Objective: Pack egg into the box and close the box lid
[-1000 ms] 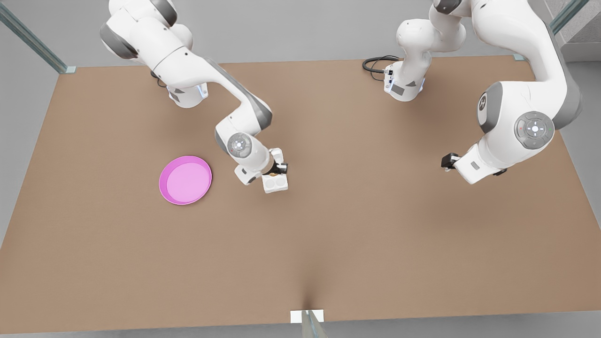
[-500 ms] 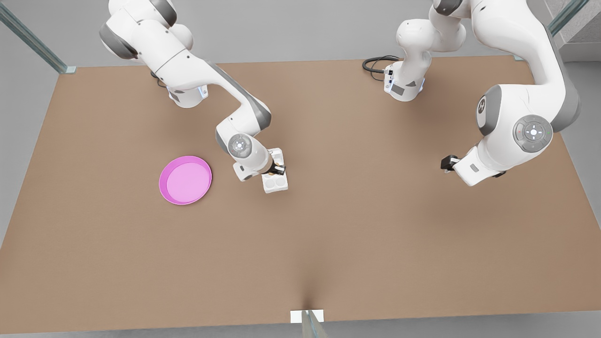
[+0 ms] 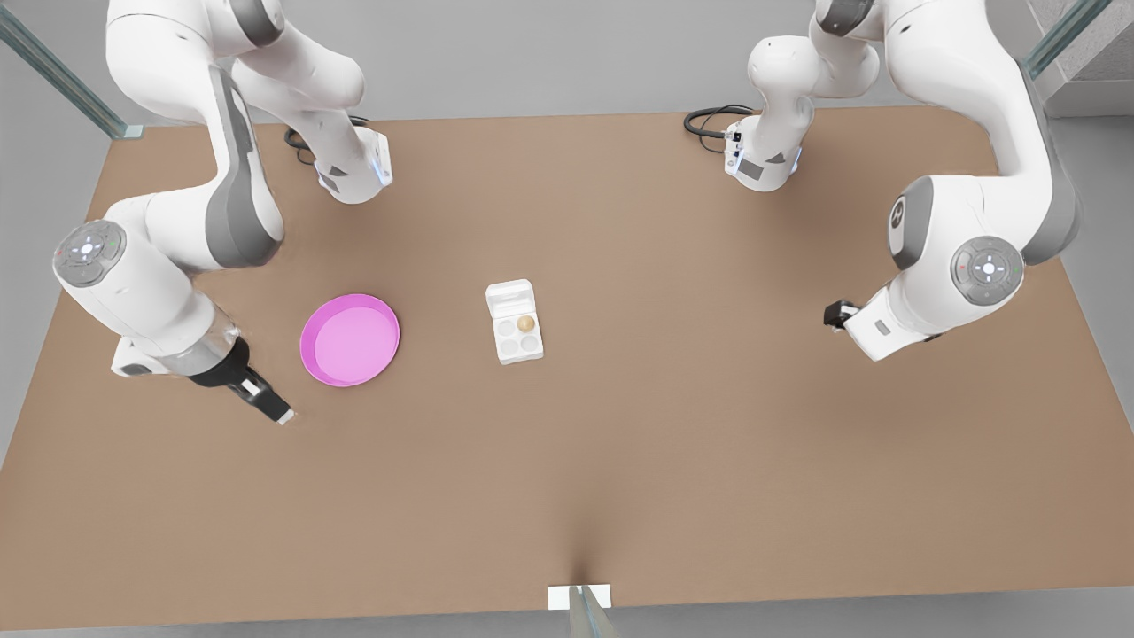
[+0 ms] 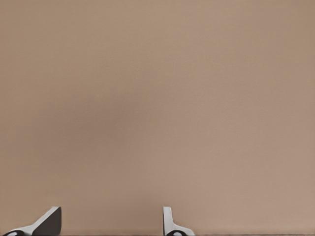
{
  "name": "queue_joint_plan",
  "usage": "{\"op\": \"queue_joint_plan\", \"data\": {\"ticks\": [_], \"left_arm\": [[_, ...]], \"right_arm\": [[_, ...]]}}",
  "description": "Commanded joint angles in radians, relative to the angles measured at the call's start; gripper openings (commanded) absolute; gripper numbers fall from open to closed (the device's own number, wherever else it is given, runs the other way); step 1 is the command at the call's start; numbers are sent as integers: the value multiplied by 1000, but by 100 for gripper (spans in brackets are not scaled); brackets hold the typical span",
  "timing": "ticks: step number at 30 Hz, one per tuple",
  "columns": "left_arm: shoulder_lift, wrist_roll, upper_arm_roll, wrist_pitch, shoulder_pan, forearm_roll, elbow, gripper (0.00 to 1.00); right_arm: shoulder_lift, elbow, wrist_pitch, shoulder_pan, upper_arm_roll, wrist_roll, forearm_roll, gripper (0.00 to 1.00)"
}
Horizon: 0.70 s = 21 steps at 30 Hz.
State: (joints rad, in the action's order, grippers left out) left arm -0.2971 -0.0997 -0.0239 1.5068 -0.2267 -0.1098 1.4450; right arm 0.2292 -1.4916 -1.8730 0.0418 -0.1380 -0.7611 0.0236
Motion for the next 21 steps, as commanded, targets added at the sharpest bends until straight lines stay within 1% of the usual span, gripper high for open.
{"op": "queue_joint_plan", "data": {"ticks": [1,2,3,4,5,6,8,9,10,13,16,20,21], "left_arm": [[-46,420,4,-212,-279,-2,-2,68],[-103,760,4,-206,-416,158,-14,21],[-143,991,5,-119,-516,323,-23,21],[-162,1267,5,-24,-562,415,-23,21],[-181,1471,5,75,-623,447,-25,21],[-189,1539,7,113,-669,453,-25,21],[-191,1546,7,113,-715,466,-25,21],[-200,1548,7,116,-715,493,-25,21],[-214,1548,9,176,-738,504,-25,21],[-289,1554,10,440,-786,555,-25,21],[-367,1554,10,645,-816,553,-25,21],[-424,1543,7,780,-813,544,-25,21],[-438,1540,5,808,-813,544,-26,21]], "right_arm": [[-40,-10,310,-48,78,753,30,100],[-39,73,439,-48,80,749,38,100],[-36,83,485,-30,83,747,58,100],[-34,85,486,6,84,763,99,100],[-34,85,486,15,81,760,95,100],[-34,85,486,16,81,747,61,100],[-34,85,482,26,84,752,45,100],[-34,85,482,27,84,760,45,100],[-34,85,482,38,84,760,42,100],[-34,85,483,43,81,764,44,100],[-36,85,486,43,81,766,47,100],[-37,85,488,52,86,770,49,100],[-39,86,488,79,86,854,41,100]]}}
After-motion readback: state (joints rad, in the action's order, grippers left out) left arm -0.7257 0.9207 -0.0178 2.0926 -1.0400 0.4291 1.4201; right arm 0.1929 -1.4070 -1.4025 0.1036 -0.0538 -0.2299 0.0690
